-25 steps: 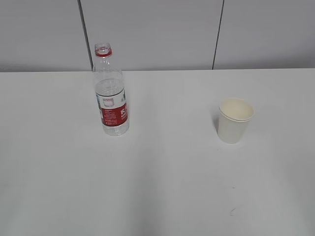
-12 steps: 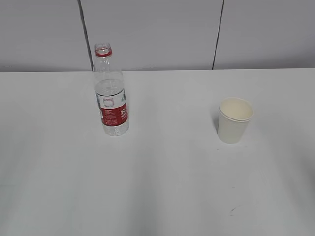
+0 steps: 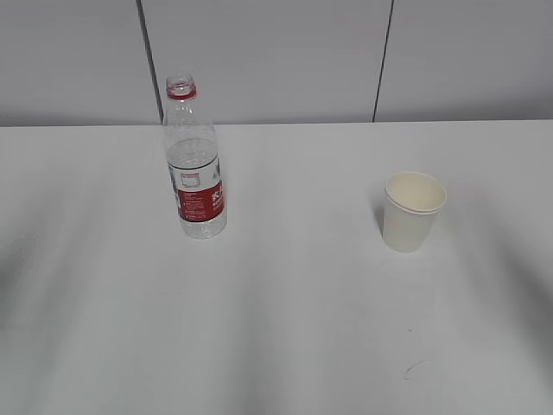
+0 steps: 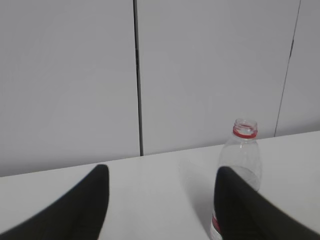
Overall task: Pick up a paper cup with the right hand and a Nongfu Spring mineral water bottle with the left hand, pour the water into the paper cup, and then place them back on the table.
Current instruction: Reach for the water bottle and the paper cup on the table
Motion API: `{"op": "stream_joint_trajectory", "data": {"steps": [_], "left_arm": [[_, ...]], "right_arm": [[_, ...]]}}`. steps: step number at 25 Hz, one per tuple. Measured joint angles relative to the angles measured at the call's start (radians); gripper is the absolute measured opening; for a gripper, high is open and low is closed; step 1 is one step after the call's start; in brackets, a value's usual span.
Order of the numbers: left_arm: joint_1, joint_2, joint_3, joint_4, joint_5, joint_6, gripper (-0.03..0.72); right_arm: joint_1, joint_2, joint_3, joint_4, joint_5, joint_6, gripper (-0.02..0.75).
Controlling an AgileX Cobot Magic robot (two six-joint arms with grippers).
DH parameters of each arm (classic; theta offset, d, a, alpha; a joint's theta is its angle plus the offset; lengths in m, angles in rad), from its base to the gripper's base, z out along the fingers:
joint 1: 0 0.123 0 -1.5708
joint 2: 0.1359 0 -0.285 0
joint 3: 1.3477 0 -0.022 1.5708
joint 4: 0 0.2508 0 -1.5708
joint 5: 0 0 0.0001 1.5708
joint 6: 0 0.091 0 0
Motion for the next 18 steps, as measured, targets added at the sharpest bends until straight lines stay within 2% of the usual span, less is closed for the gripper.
{"op": "stream_joint_trajectory", "data": {"steps": [6, 18], "left_arm": [[0.0, 0.21, 0.072, 0.023, -0.268, 0.0, 0.418], [0.001, 0.547, 0.081, 0.057, -0.58, 0.0, 0.418]], "right_arm": [[0.0, 0.108, 0.126, 0.0, -0.236, 0.017, 0.415], [0.0, 0.365, 0.209, -0.002, -0.521, 0.06, 0.415]]}}
